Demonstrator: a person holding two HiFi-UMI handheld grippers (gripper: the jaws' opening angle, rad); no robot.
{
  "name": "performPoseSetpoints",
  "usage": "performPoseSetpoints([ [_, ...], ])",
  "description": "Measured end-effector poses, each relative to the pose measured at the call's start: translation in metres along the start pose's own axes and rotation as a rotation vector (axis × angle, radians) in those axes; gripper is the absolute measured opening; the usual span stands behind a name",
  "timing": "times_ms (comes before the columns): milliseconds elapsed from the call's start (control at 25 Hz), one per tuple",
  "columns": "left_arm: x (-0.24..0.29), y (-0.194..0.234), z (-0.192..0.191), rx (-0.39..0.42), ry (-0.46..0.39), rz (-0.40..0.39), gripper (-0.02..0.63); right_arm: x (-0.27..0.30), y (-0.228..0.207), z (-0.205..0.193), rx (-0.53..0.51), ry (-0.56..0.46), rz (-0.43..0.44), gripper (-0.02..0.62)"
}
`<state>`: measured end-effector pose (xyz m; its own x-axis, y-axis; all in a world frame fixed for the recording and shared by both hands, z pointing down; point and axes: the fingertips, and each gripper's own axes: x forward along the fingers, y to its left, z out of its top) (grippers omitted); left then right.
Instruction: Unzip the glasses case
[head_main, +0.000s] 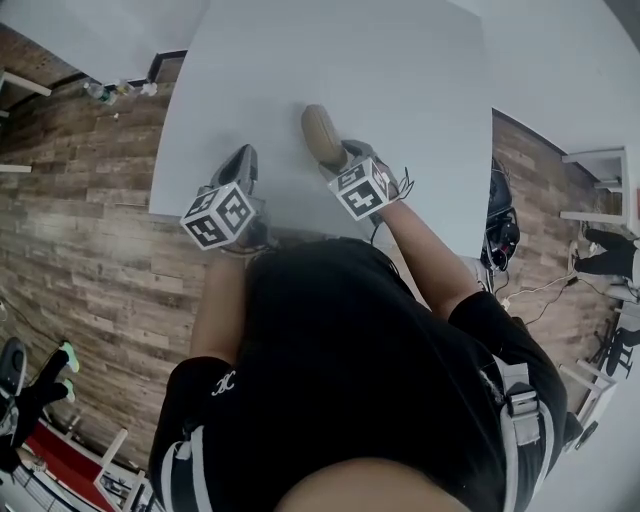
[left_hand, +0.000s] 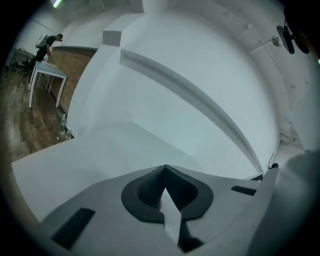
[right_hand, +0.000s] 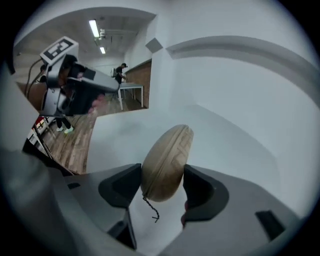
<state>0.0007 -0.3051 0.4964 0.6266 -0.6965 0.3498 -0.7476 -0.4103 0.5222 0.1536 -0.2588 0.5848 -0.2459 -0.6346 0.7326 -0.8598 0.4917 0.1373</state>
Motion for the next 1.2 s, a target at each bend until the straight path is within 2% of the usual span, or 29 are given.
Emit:
performPoseSetpoints([
  [80, 0.000, -0.011, 0.000, 0.048, -0.002, -0.032, 0.002, 0.009, 0.001, -0.008, -0.008, 0.032, 0.001, 0.270],
  [240, 0.000, -0.023, -0.003, 0.106, 0.006, -0.067, 0.002, 0.020, 0.005, -0.006, 0.003, 0.025, 0.018, 0.270],
  [480, -0.002, -0.016, -0.015, 0.056, 0.044, -0.061, 0.002, 0.051, 0.001, -0.034, 0.065, 0.087, 0.032, 0.272],
  [640, -0.002, -0.010, -0.015, 0.049, 0.053, -0.057, 0.002, 0.054, 0.001, -0.037, 0.058, 0.067, 0.008, 0.272],
  [880, 0.001, -0.008, -0.020, 0.045, 0.066, -0.052, 0.002, 0.031, -0.003, -0.009, 0.192, -0.093, 0.031, 0.276],
  [1040, 0.005, -0.013, -0.021, 0.052, 0.073, -0.063, 0.002, -0.026, -0.019, 0.032, 0.329, -0.322, 0.030, 0.272],
  [1080, 0.006, -0.014, -0.021, 0.055, 0.074, -0.065, 0.002, -0.043, -0.029, 0.039, 0.370, -0.372, 0.000, 0.198],
  [1120, 0.007, -0.015, -0.020, 0.061, 0.073, -0.065, 0.002, -0.058, -0.040, 0.045, 0.405, -0.411, -0.039, 0.013],
  [1200, 0.007, -0.019, -0.019, 0.087, 0.072, -0.064, 0.002, -0.081, -0.055, 0.053, 0.446, -0.465, -0.079, 0.012],
])
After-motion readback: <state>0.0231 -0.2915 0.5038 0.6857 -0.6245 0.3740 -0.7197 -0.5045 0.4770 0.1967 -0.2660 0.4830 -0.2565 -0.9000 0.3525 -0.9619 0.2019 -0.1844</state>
